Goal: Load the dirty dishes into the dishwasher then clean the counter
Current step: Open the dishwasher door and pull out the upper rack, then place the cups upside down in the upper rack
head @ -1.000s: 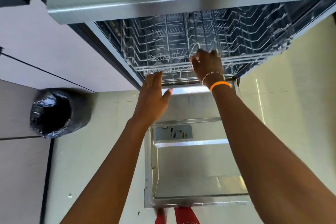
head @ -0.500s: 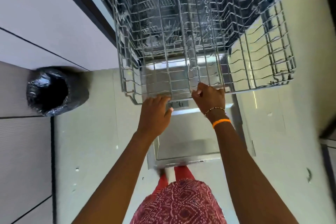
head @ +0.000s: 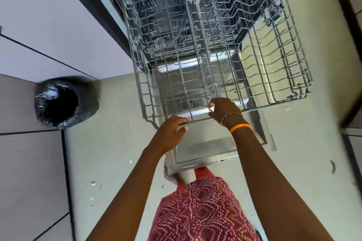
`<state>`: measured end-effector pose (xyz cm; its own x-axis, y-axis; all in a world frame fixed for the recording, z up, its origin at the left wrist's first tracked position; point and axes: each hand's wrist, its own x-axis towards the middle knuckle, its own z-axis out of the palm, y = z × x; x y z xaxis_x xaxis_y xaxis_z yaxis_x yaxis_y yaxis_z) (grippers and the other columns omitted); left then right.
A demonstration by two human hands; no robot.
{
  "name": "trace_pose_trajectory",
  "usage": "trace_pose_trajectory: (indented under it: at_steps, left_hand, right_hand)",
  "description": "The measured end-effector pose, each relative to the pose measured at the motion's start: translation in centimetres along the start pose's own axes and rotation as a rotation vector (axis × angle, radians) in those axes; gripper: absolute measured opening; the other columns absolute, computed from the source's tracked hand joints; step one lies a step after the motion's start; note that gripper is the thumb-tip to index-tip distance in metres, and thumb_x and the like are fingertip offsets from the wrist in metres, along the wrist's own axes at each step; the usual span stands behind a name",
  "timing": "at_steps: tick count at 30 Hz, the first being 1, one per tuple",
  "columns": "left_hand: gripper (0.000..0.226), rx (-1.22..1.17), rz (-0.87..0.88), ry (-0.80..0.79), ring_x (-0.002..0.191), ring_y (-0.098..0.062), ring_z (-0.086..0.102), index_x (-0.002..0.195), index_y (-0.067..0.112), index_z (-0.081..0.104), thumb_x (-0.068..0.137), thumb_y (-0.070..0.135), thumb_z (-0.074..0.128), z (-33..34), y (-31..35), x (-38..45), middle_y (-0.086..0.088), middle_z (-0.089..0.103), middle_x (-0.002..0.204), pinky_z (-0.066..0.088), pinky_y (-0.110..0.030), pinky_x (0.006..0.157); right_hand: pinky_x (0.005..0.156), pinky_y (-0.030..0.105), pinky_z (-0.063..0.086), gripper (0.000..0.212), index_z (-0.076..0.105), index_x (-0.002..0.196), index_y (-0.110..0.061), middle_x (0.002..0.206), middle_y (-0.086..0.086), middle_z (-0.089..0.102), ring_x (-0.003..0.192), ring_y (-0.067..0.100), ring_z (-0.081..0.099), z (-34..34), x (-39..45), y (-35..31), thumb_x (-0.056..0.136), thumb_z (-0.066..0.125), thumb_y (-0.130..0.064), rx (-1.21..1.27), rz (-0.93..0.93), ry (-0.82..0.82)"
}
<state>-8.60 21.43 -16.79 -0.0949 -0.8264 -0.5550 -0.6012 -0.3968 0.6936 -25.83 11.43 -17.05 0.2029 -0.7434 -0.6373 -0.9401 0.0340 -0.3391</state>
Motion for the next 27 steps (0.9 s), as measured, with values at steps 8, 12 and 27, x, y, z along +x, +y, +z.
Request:
trace_pose_trajectory:
  at_steps: [8, 12, 27]
  left_hand:
    - [0.02, -0.261, -0.075, 0.277, 0.094, -0.009, 0.057, 0.106, 0.014, 0.066, 0.091, 0.009, 0.054, -6.2, -1.6, -3.8, 0.002, 0.063, 0.106, 0.039, -0.003, 0.073]
    - [0.019, -0.305, -0.075, 0.388, 0.096, -0.01, 0.057, 0.106, 0.014, 0.066, 0.093, 0.012, 0.053, -11.1, -4.5, -7.7, 0.001, 0.063, 0.109, 0.042, -0.01, 0.078]
    - [0.018, -0.431, 0.074, 0.657, 0.097, -0.016, 0.061, 0.104, 0.017, 0.063, 0.091, 0.008, 0.054, -33.1, -9.6, -17.0, -0.004, 0.066, 0.107, 0.048, -0.016, 0.082]
  right_hand:
    - [0.08, 0.025, 0.041, 0.019, 0.07, 0.094, -0.005, 0.1, 0.015, 0.07, 0.096, 0.029, 0.062, 2.9, -3.0, -10.2, 0.081, 0.056, -0.003, 0.294, -0.192, 0.114]
    - [0.079, 0.027, 0.041, 0.014, 0.069, 0.089, -0.003, 0.093, 0.013, 0.07, 0.091, 0.025, 0.063, 3.8, -5.2, -17.5, 0.084, 0.055, -0.001, 0.324, -0.292, 0.11]
    - [0.055, 0.012, 0.046, 0.018, 0.067, 0.087, -0.009, 0.064, -0.001, 0.057, 0.045, -0.006, 0.053, -1.7, -6.4, -41.1, 0.084, 0.055, 0.003, 0.589, -0.588, 0.337]
